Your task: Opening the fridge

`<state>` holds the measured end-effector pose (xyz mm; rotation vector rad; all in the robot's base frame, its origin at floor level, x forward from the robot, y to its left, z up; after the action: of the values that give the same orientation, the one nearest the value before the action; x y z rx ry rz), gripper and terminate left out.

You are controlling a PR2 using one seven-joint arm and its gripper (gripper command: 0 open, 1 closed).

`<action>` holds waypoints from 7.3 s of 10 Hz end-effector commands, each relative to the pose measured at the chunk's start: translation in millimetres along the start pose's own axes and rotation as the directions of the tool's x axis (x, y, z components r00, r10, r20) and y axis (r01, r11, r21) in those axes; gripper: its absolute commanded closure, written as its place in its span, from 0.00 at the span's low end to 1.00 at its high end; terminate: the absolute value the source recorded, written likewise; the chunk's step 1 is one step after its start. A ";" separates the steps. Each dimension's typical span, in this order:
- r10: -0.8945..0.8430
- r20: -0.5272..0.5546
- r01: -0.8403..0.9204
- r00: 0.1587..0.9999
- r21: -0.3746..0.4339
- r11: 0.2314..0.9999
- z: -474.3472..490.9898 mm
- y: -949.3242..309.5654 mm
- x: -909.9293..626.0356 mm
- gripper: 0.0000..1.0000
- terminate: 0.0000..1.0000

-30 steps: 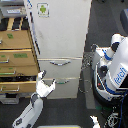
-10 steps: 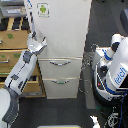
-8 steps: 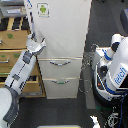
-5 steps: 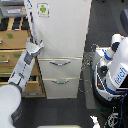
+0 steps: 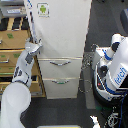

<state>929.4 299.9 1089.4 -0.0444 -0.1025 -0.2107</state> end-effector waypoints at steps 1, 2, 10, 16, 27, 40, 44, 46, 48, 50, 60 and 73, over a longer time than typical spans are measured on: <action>-0.053 0.009 0.053 0.999 -0.014 0.999 -5.0 -2.5 -11.2 1.00 0.00; -0.056 0.007 0.056 0.998 -0.010 0.998 -3.4 -4.1 -14.3 1.00 0.00; -0.062 -0.008 0.062 0.998 -0.003 0.998 -10.8 -10.0 -16.0 1.00 0.00; -0.219 0.093 0.229 0.971 -0.108 0.967 70.4 -43.7 -84.5 1.00 0.00; -0.571 0.459 0.607 0.681 0.083 0.791 383.4 -51.4 -805.5 0.00 0.00; -0.583 0.060 0.583 0.810 0.012 0.812 139.7 -354.4 -174.2 0.00 0.00; -0.827 0.165 0.817 0.538 0.139 0.559 306.5 -671.3 -285.0 0.00 0.00; -0.864 0.178 0.865 0.472 0.094 0.492 318.3 -776.8 -293.3 0.00 0.00; -0.842 0.111 0.846 0.528 0.023 0.533 257.6 -825.9 -221.7 0.00 0.00; -0.826 0.050 0.827 0.562 -0.037 0.560 193.1 -845.1 -168.0 0.00 0.00; -0.854 0.009 0.842 0.519 -0.179 0.510 131.9 -1099.1 -119.2 0.00 0.00; -0.883 0.245 0.916 0.401 -0.128 0.380 60.4 -752.7 -182.7 0.00 0.00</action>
<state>616.6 -457.4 1220.6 -0.2194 -0.0951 -1.3016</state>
